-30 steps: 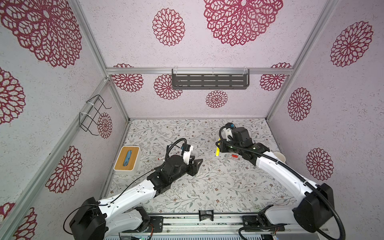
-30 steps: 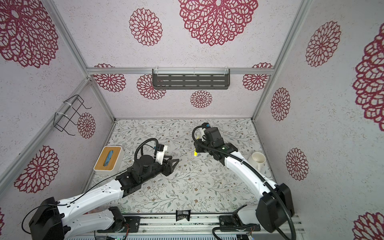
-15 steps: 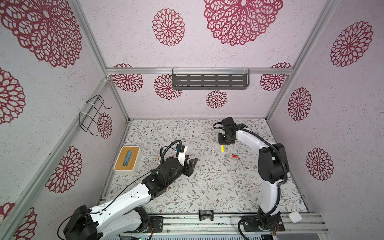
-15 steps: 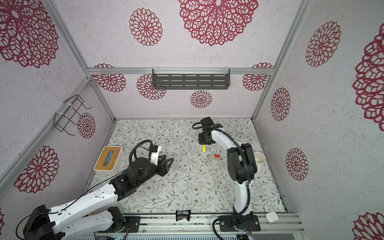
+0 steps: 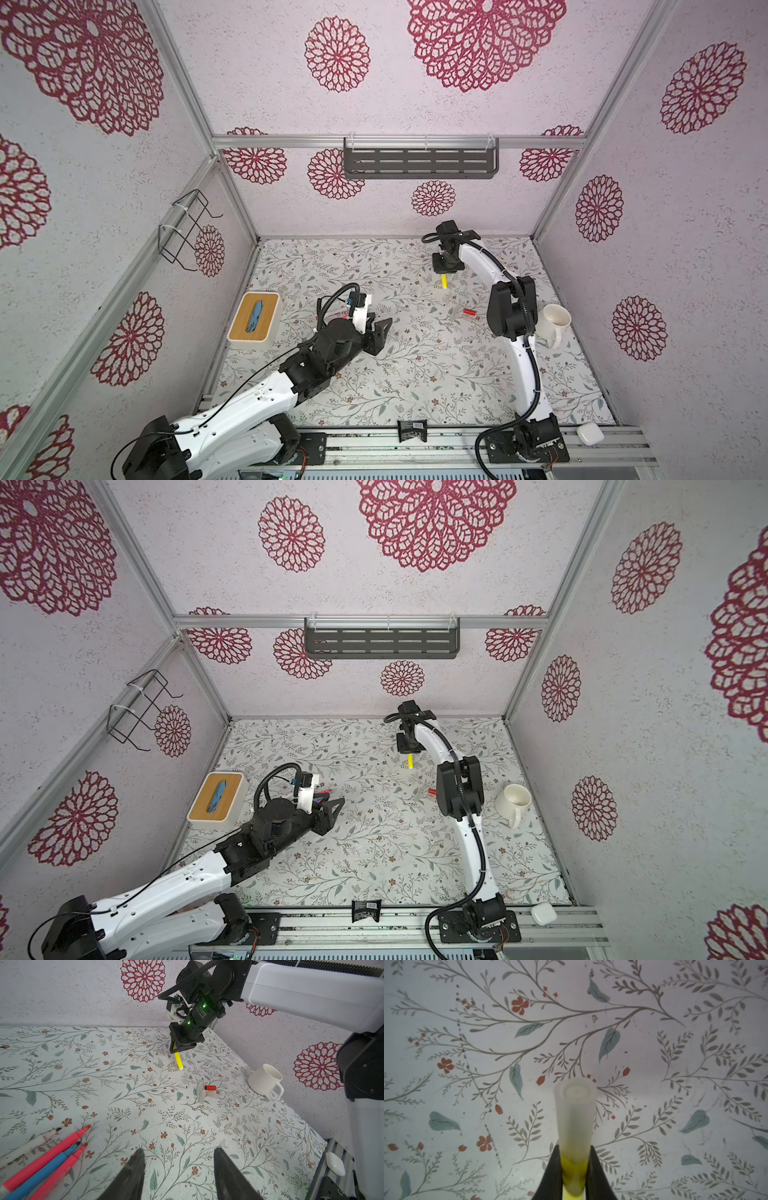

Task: Insert the pens into the pen caps
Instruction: 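Carry the capped highlighter away with the right gripper while the left gripper opens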

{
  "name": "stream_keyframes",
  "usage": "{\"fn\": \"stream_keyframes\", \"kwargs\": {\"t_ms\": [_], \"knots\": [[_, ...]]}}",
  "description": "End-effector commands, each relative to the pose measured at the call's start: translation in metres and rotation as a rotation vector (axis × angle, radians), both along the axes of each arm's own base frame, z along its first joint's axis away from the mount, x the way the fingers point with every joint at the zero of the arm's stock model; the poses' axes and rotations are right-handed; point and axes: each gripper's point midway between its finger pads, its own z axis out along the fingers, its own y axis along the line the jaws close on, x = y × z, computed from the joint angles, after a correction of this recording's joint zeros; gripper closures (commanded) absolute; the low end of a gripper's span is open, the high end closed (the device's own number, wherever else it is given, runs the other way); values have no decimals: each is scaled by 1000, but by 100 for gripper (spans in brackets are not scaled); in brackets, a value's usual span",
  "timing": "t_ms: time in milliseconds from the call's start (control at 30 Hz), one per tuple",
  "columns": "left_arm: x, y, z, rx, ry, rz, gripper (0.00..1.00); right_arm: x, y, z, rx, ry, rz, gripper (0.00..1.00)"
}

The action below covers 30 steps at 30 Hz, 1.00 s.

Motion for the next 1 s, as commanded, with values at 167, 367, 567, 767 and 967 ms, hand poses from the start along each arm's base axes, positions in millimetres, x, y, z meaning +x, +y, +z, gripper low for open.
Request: {"fn": "stream_keyframes", "kwargs": {"t_ms": [167, 367, 567, 767, 967], "knots": [[-5, 6, 7, -25, -11, 17, 45, 19, -31, -1, -45, -27, -75, 94], [-7, 8, 8, -33, -11, 19, 45, 27, -36, -1, -50, -50, -92, 93], [-7, 9, 10, -37, -13, 22, 45, 33, -36, -5, -44, -61, -100, 89], [-8, 12, 11, -39, -15, 27, 45, 36, -35, 21, -11, -109, -115, 54], [-8, 13, 9, -34, -11, 33, 45, 31, -33, 68, 20, -179, -120, 53]]}}
